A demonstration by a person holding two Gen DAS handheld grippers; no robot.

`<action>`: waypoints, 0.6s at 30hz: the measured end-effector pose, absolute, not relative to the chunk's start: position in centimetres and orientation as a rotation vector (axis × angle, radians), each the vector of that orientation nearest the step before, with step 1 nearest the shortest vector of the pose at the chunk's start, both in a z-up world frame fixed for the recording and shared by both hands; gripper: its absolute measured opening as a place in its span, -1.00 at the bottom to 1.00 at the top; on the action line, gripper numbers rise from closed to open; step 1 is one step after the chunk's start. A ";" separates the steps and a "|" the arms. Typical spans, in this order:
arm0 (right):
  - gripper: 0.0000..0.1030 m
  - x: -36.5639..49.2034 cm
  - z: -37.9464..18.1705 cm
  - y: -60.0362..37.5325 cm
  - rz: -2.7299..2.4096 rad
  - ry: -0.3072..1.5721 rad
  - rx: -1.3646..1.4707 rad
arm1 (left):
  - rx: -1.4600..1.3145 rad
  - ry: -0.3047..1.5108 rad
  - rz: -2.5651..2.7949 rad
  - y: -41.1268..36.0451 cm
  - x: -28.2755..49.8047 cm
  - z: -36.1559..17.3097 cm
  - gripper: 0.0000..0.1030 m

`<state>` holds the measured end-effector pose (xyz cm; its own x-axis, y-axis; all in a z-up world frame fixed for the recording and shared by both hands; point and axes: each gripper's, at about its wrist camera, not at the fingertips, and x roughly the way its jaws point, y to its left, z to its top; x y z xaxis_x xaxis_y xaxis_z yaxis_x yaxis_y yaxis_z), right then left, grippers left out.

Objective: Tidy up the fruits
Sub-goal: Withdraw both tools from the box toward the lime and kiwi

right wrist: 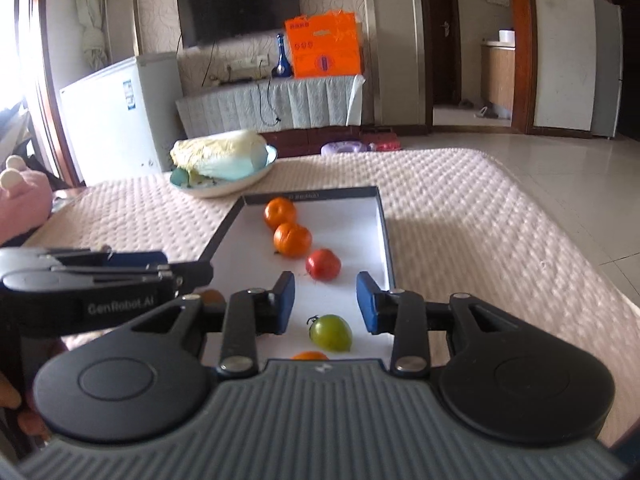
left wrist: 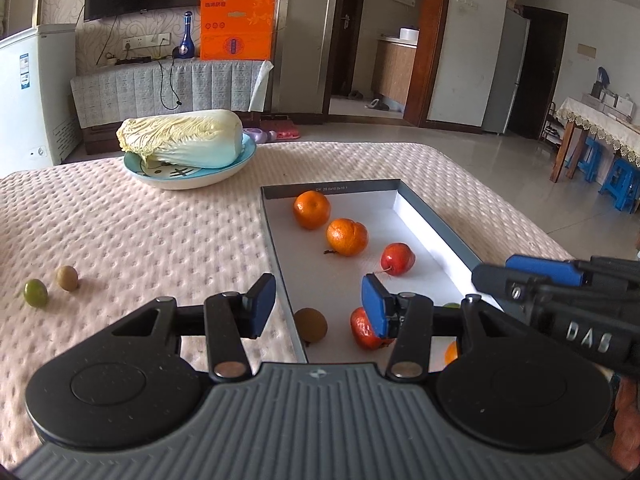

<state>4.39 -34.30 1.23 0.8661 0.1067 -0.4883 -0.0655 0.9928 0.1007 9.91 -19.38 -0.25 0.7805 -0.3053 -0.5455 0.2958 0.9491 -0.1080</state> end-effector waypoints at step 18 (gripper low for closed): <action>-0.29 2.7 2.0 -34.9 0.113 0.539 0.171 | -0.012 0.595 -0.304 -18.9 5.9 0.8 0.05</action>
